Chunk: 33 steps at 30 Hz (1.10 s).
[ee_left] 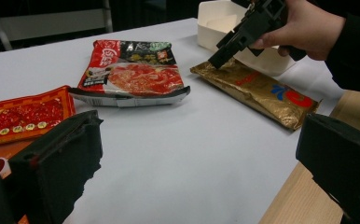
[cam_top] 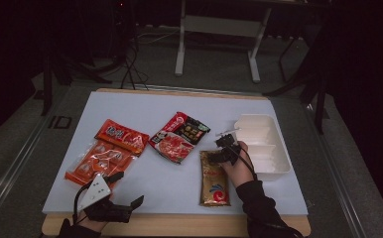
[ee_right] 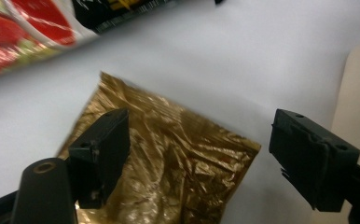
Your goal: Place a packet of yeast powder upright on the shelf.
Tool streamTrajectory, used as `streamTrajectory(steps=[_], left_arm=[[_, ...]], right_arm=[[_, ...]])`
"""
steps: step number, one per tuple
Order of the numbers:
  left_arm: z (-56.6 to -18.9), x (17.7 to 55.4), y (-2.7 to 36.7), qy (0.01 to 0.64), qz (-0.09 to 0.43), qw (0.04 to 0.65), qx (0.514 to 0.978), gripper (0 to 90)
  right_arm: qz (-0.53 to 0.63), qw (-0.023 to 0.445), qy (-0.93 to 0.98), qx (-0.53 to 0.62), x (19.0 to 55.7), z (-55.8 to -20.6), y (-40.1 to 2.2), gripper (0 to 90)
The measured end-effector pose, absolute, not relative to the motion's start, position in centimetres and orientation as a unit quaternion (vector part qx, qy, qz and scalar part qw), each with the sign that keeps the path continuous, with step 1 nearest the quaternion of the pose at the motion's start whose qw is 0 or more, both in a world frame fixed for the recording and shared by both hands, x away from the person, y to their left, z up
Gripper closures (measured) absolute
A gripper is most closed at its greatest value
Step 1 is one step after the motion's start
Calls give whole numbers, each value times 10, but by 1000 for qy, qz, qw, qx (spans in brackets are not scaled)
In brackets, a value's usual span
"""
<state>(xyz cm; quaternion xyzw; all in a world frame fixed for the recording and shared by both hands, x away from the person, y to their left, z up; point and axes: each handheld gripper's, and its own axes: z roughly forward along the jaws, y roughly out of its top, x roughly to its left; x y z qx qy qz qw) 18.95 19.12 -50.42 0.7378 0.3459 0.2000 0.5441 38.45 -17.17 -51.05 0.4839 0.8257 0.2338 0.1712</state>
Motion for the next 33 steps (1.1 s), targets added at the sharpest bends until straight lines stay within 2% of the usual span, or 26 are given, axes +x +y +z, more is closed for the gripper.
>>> streamTrajectory(steps=[4,9,10,11,12,14,16,17,20,24,25,33], left_arm=[[-505,190,190,347,198,542,739,9],[-505,190,190,345,199,540,741,9],[-505,190,190,345,199,540,741,9],[-505,190,190,345,199,539,742,9],[-505,190,190,345,199,539,742,9],[-505,190,189,345,199,539,742,9],[-506,190,189,346,198,539,742,9],[-506,190,189,345,198,538,743,9],[-506,190,189,344,197,537,745,9],[-506,190,189,345,197,537,744,9],[-506,191,189,346,196,538,743,9],[-506,191,188,346,196,538,743,9]], right_arm=[[225,167,829,484,384,-516,-171,227],[221,138,834,486,387,-519,-170,316],[219,133,834,489,388,-519,-171,362],[219,126,833,492,388,-519,-171,453],[216,124,833,495,389,-519,-172,480],[214,111,838,490,389,-519,-171,611],[207,111,841,487,390,-519,-169,641],[201,113,847,480,391,-518,-168,758],[196,110,857,465,391,-517,-163,852],[196,118,865,448,389,-514,-162,868],[223,107,858,450,388,-505,-167,870],[270,114,861,416,377,-477,-175,873]])
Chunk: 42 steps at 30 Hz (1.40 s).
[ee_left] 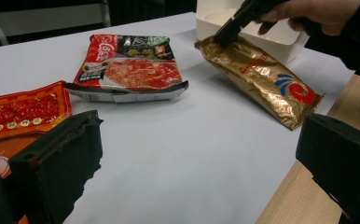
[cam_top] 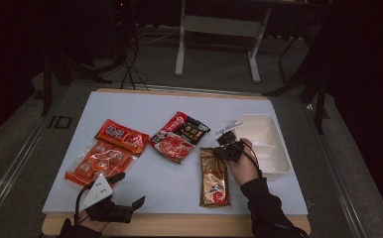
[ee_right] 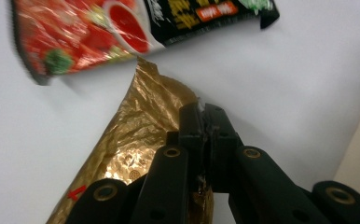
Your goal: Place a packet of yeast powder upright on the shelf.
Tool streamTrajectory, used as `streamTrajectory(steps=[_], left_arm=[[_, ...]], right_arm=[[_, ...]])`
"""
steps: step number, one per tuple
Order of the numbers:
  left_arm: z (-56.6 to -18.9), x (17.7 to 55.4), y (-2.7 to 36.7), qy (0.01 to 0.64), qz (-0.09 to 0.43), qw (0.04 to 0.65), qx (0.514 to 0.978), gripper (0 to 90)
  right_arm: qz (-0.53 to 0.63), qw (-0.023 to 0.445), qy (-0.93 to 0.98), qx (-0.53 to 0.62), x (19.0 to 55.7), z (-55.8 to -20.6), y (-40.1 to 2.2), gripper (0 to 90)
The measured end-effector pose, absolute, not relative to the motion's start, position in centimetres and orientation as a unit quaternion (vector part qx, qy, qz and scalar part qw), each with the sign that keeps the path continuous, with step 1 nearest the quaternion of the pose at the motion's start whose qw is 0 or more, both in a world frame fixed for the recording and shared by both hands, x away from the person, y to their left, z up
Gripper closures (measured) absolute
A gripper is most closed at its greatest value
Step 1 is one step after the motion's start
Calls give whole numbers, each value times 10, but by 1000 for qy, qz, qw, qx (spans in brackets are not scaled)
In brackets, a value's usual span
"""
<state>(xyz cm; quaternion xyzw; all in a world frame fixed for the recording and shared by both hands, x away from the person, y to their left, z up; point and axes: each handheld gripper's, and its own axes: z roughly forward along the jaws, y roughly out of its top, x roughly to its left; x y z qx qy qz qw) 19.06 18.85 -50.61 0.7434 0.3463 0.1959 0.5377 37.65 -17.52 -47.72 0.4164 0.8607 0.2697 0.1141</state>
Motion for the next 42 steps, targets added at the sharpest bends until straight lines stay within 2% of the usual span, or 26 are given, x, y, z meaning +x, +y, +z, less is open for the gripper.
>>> streamTrajectory(steps=[21,35,42], left_arm=[[-506,191,188,347,193,536,744,9],[-506,190,187,348,200,542,738,9],[-507,190,188,351,187,545,738,9]], right_arm=[[425,108,833,338,326,-392,-197,877],[450,130,819,331,329,-367,-201,878],[465,141,812,323,333,-355,-205,877]])
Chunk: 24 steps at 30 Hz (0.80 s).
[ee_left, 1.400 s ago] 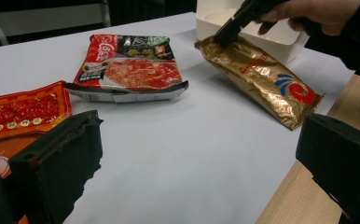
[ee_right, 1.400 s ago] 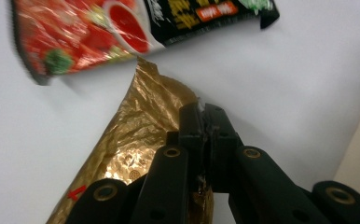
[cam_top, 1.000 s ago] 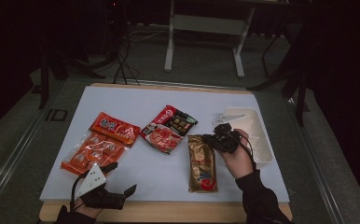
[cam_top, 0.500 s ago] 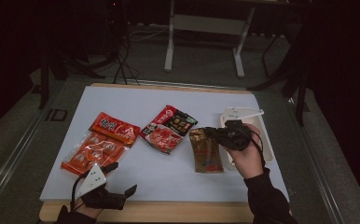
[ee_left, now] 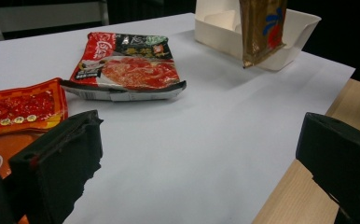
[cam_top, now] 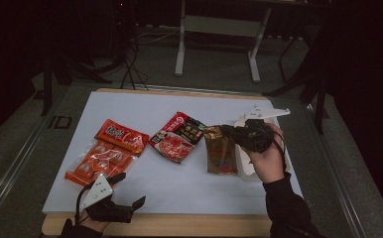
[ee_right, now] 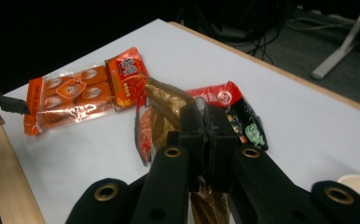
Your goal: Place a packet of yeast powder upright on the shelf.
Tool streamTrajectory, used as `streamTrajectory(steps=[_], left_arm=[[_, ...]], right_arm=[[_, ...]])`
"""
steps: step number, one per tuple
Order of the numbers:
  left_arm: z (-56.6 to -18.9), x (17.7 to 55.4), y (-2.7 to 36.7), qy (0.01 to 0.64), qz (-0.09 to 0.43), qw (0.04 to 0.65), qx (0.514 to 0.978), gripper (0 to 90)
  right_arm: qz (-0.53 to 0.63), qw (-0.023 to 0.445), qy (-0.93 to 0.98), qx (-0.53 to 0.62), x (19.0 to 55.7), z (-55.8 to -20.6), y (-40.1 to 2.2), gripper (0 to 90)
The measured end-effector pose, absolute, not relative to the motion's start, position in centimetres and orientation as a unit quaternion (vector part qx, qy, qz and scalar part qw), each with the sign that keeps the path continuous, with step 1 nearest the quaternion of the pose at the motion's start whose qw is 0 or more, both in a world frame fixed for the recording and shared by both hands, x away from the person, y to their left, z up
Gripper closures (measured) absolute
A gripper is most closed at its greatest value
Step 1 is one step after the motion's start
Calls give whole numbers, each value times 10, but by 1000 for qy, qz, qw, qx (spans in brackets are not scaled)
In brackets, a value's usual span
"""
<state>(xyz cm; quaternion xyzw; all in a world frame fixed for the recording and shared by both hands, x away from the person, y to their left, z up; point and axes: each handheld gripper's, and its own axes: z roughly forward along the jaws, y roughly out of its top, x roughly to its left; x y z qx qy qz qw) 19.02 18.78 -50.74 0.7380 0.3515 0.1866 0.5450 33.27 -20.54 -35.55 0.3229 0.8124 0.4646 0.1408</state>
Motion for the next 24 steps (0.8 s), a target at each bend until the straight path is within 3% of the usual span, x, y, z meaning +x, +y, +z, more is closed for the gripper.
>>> streamTrajectory(steps=[24], left_arm=[[-509,189,186,355,182,540,741,9]], right_arm=[[502,154,783,332,370,-320,-230,876]])
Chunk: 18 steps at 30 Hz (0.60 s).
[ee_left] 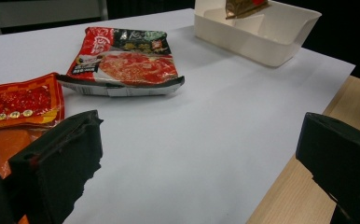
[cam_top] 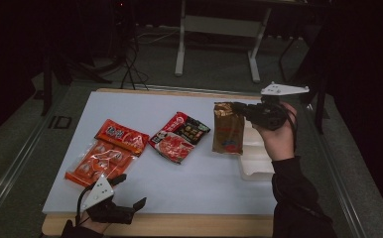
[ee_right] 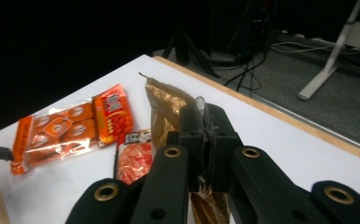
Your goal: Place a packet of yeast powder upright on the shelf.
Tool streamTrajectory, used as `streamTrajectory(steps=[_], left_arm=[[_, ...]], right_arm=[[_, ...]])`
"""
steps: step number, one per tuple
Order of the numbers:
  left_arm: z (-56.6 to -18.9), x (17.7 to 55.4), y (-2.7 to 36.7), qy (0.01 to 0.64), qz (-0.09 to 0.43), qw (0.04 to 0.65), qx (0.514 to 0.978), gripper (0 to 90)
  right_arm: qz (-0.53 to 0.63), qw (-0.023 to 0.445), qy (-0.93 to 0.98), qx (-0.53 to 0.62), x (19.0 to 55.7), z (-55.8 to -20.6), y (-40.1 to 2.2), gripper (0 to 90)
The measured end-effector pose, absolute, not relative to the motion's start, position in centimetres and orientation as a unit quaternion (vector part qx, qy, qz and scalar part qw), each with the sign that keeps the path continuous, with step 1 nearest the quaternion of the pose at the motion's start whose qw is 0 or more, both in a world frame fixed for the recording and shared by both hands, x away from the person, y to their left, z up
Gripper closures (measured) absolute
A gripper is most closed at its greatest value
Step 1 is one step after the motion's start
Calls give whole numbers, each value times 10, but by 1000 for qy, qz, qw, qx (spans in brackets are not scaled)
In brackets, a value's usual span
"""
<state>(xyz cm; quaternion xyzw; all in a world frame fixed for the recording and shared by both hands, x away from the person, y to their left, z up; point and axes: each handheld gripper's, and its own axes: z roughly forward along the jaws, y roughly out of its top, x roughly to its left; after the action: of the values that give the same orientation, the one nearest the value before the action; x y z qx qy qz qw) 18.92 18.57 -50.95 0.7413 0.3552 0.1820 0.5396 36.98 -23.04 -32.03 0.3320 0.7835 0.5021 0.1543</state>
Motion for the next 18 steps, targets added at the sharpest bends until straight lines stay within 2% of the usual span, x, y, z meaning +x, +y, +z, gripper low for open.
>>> streamTrajectory(steps=[18], left_arm=[[-512,191,184,356,179,534,746,9]], right_arm=[[514,187,756,358,385,-306,-265,877]])
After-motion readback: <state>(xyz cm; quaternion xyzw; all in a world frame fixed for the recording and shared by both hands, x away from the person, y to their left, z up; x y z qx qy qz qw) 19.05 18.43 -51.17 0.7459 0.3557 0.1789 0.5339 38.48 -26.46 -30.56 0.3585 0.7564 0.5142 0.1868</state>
